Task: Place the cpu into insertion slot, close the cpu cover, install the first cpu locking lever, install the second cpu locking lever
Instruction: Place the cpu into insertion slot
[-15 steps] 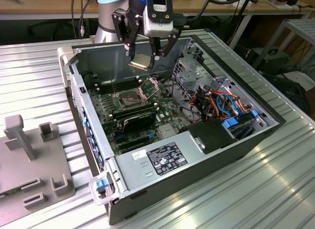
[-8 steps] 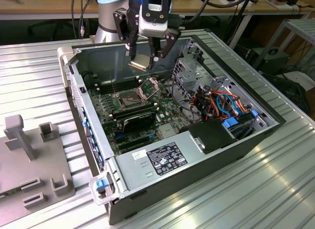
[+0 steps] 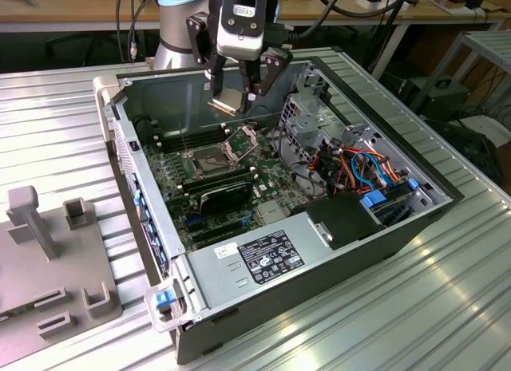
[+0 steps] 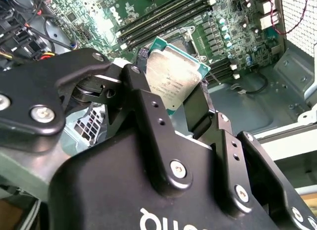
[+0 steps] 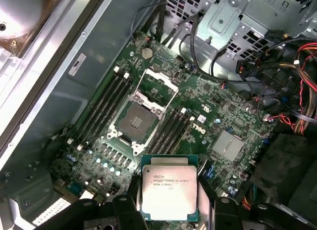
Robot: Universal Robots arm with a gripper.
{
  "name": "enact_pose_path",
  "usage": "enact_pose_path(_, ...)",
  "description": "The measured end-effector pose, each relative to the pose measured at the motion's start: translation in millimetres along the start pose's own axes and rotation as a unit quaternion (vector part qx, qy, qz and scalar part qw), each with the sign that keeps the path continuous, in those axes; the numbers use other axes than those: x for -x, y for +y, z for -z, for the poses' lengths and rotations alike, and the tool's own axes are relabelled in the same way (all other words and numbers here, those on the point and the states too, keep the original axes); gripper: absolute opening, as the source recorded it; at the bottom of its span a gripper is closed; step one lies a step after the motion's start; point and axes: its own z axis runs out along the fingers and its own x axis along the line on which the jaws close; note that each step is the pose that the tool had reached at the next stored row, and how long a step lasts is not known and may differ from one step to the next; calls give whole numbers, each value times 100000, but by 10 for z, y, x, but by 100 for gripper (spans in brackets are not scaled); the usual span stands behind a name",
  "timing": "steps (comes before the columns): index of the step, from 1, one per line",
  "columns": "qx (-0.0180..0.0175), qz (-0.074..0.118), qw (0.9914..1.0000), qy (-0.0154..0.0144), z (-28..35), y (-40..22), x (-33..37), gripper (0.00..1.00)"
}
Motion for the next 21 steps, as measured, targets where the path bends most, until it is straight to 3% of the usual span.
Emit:
enact_pose_path(6, -56, -2629, 99965, -117, -1, 0, 0, 55)
enact_pose_path(10, -106, -4589, 99894, -207, -1, 0, 0, 55)
enact_pose_path(16, -120, -5335, 99857, -239, -1, 0, 0, 55)
enact_pose_path(19, -158, -6948, 99758, -314, -1, 0, 0, 55)
enact_pose_path(21, -205, -8918, 99600, -403, -2, 0, 0, 55)
